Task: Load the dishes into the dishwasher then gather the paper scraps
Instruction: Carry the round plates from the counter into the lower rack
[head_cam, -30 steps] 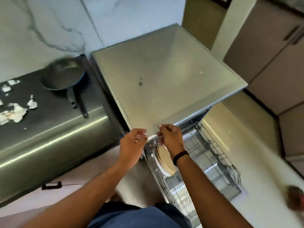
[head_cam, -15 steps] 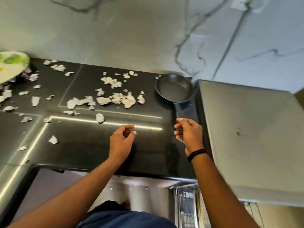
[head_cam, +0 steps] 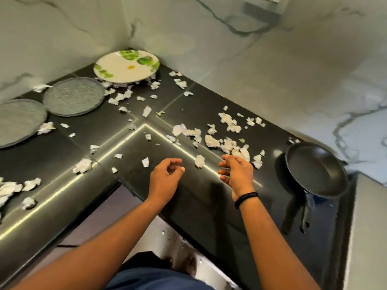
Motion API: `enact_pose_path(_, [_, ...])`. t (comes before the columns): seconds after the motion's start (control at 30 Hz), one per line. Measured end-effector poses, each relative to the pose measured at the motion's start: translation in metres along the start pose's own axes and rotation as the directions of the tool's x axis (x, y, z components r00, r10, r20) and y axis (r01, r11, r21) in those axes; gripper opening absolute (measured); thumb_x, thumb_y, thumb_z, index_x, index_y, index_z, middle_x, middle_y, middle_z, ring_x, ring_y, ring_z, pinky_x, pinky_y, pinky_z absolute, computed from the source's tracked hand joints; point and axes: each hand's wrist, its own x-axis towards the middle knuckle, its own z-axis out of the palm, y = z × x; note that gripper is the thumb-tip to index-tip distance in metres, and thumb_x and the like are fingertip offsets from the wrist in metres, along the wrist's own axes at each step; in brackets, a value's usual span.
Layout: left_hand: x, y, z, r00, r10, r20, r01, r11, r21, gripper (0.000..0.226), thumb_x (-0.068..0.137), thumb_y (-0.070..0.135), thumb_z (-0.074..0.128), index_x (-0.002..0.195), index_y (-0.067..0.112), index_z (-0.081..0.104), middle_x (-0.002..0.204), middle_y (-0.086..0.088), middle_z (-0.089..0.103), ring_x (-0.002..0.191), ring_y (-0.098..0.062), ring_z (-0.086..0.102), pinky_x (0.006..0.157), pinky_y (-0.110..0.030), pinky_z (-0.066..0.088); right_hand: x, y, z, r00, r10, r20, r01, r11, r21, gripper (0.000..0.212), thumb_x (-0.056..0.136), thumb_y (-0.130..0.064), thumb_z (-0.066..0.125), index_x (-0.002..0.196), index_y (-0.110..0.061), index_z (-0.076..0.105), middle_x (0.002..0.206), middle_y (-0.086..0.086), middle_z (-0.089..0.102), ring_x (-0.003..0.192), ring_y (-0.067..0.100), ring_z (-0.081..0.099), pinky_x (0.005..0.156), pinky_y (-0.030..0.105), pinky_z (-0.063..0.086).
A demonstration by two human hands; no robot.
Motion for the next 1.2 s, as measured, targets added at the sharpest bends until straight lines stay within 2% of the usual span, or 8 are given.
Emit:
enact_pose_path(0.17, [0.022, -0.013, -0.057, 0.978, -0.088, -0.187, 0.089, 0.996, -0.007, 0.016, 0.090, 0.013, 0.073, 0.103, 0.022, 0.073, 0.088, -0.002, 0.073, 0.087, -0.023, 0.071, 0.078, -0.040, 0.056, 0.018, -0.006, 0.060, 0.988, 0.019, 0.156, -0.017, 1.000, -0.014, 0.018, 0.096, -0.017, 0.063, 0.103, -0.002, 0.069, 0.073, 0.006, 0.064, 0.058, 0.015, 0.056, 0.053, 0.029, 0.044])
enact_pose_path(0.27, [0.035, -0.025, -0.091, 0.937, -0.155, -0.312, 0.140, 0.988, -0.071, 0.014, 0.090, 0.015, 0.073, 0.103, 0.021, 0.074, 0.091, -0.002, 0.074, 0.090, -0.022, 0.071, 0.081, -0.040, 0.056, 0.023, -0.009, 0.089, 0.973, 0.027, 0.230, -0.017, 0.999, -0.047, 0.016, 0.097, -0.016, 0.062, 0.102, -0.002, 0.068, 0.071, 0.005, 0.062, 0.056, 0.014, 0.054, 0.051, 0.027, 0.042])
enact_pose_path(0.4, [0.057, -0.027, -0.133, 0.880, -0.231, -0.416, 0.158, 0.966, -0.204, 0.012, 0.091, 0.013, 0.072, 0.101, 0.020, 0.072, 0.089, -0.004, 0.074, 0.080, -0.019, 0.070, 0.080, -0.040, 0.056, 0.030, -0.021, 0.139, 0.956, 0.034, 0.291, -0.009, 0.996, -0.085, 0.013, 0.095, -0.012, 0.062, 0.102, -0.001, 0.067, 0.071, 0.007, 0.060, 0.056, 0.015, 0.052, 0.051, 0.026, 0.041])
enact_pose_path(0.63, [0.124, -0.040, -0.209, 0.823, -0.366, -0.435, 0.163, 0.885, -0.436, 0.010, 0.092, 0.011, 0.070, 0.102, 0.009, 0.070, 0.084, -0.009, 0.068, 0.069, -0.018, 0.063, 0.059, -0.029, 0.049, 0.040, -0.040, 0.245, 0.919, -0.002, 0.394, 0.073, 0.984, -0.164, 0.010, 0.096, -0.010, 0.062, 0.096, -0.001, 0.066, 0.069, 0.008, 0.061, 0.058, 0.017, 0.054, 0.052, 0.028, 0.046])
enact_pose_path(0.8, [0.174, -0.059, -0.250, 0.795, -0.393, -0.461, 0.154, 0.867, -0.474, 0.007, 0.093, 0.013, 0.069, 0.100, 0.014, 0.069, 0.089, -0.006, 0.071, 0.072, -0.018, 0.066, 0.068, -0.032, 0.053, 0.053, -0.029, 0.323, 0.898, 0.068, 0.436, 0.032, 0.975, -0.218, 0.010, 0.098, -0.010, 0.060, 0.091, -0.004, 0.063, 0.067, 0.007, 0.060, 0.055, 0.016, 0.055, 0.053, 0.028, 0.047])
enact_pose_path(0.9, [0.205, -0.075, -0.268, 0.782, -0.431, -0.450, 0.175, 0.845, -0.505, 0.007, 0.095, 0.011, 0.066, 0.101, 0.013, 0.064, 0.091, -0.010, 0.069, 0.065, -0.018, 0.068, 0.058, -0.026, 0.053, 0.059, -0.016, 0.366, 0.892, 0.139, 0.431, -0.035, 0.970, -0.240, 0.011, 0.098, -0.009, 0.059, 0.088, -0.006, 0.061, 0.066, 0.007, 0.058, 0.051, 0.016, 0.055, 0.052, 0.027, 0.048])
enact_pose_path(1.1, [0.224, -0.098, -0.278, 0.853, -0.346, -0.391, 0.210, 0.913, -0.351, 0.020, 0.096, 0.005, 0.064, 0.116, 0.005, 0.060, 0.078, -0.013, 0.069, 0.053, -0.024, 0.071, 0.043, -0.023, 0.051, 0.071, 0.010, 0.430, 0.906, 0.195, 0.376, -0.096, 0.960, -0.264, 0.015, 0.099, -0.008, 0.058, 0.084, -0.008, 0.060, 0.075, 0.010, 0.058, 0.062, 0.021, 0.056, 0.068, 0.033, 0.053])
enact_pose_path(1.2, [0.225, -0.100, -0.276, 0.857, -0.306, -0.415, 0.199, 0.939, -0.281, 0.025, 0.096, 0.007, 0.066, 0.120, 0.010, 0.062, 0.072, -0.005, 0.070, 0.054, -0.024, 0.072, 0.043, -0.024, 0.051, 0.081, 0.020, 0.458, 0.929, 0.176, 0.325, -0.080, 0.954, -0.287, 0.013, 0.098, -0.007, 0.057, 0.085, -0.008, 0.058, 0.072, 0.009, 0.055, 0.060, 0.019, 0.054, 0.062, 0.031, 0.053])
